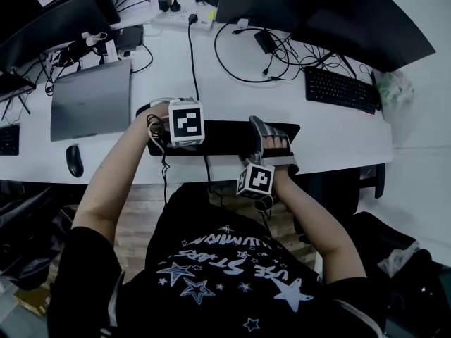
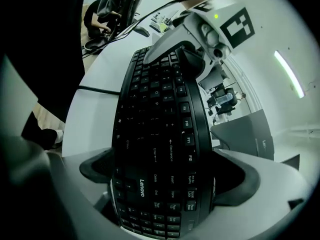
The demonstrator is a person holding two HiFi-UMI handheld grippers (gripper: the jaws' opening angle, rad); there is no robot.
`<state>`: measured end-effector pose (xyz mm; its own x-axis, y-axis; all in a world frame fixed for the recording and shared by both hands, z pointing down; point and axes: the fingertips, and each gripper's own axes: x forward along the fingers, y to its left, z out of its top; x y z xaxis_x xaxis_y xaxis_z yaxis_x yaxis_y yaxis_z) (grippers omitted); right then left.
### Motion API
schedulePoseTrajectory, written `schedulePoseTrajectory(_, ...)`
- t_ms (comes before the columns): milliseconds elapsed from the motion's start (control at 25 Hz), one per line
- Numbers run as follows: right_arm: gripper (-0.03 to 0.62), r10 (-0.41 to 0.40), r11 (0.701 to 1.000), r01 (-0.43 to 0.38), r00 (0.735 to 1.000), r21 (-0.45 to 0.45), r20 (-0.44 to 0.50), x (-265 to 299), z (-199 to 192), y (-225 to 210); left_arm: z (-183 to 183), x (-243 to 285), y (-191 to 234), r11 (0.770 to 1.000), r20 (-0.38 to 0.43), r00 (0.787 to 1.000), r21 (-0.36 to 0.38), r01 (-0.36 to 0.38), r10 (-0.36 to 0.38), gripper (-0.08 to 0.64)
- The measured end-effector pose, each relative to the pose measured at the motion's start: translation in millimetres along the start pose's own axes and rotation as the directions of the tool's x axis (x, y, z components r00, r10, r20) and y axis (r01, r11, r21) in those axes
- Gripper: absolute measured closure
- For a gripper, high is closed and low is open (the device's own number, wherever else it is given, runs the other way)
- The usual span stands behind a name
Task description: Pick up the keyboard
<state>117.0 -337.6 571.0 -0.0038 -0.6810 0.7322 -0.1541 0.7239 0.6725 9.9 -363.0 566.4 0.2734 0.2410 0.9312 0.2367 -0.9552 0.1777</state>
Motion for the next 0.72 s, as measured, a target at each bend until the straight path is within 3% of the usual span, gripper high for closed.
schedulePoseTrajectory(160,0.020,-0.051,0.999,0.051,0.999,-0.013,0.015,-5.1,1.5,-0.9,-0.1,8.8,-12.3,1.000,-0.020,0.999,-0.016,0.025,-0.026,0.138)
schedulePoseTrajectory(320,0.020,-0.092,0.995,0.092,0.995,-0.021,0.036,-10.3,2.0,-1.2,-12.0,17.7,-27.5,0.999,-0.125,0.991,0.013,0.045,-0.043,0.152)
schedulePoseTrajectory(400,0.020,-0.136,0.990,0.138,0.989,-0.034,0.057,-14.0,2.9,-1.9,-15.9,20.0,-31.1,0.999,-0.156,0.987,0.017,0.037,-0.034,0.297)
schedulePoseTrajectory(480,0.020,-0.188,0.980,0.192,0.980,-0.049,0.067,-17.9,3.5,-3.2,-13.1,17.2,-37.0,0.999,-0.153,0.988,0.008,0.035,-0.034,0.361)
schedulePoseTrajectory(640,0.020,-0.263,0.962,0.268,0.961,-0.051,0.084,-25.2,5.9,-5.5,-10.2,12.7,-52.1,0.999,-0.158,0.987,-0.035,0.015,-0.020,0.460)
schedulePoseTrajectory(720,0.021,-0.271,0.961,0.275,0.958,-0.024,0.096,-30.0,7.4,-4.3,-13.4,15.8,-57.8,0.998,-0.167,0.986,-0.057,-0.017,0.007,0.463)
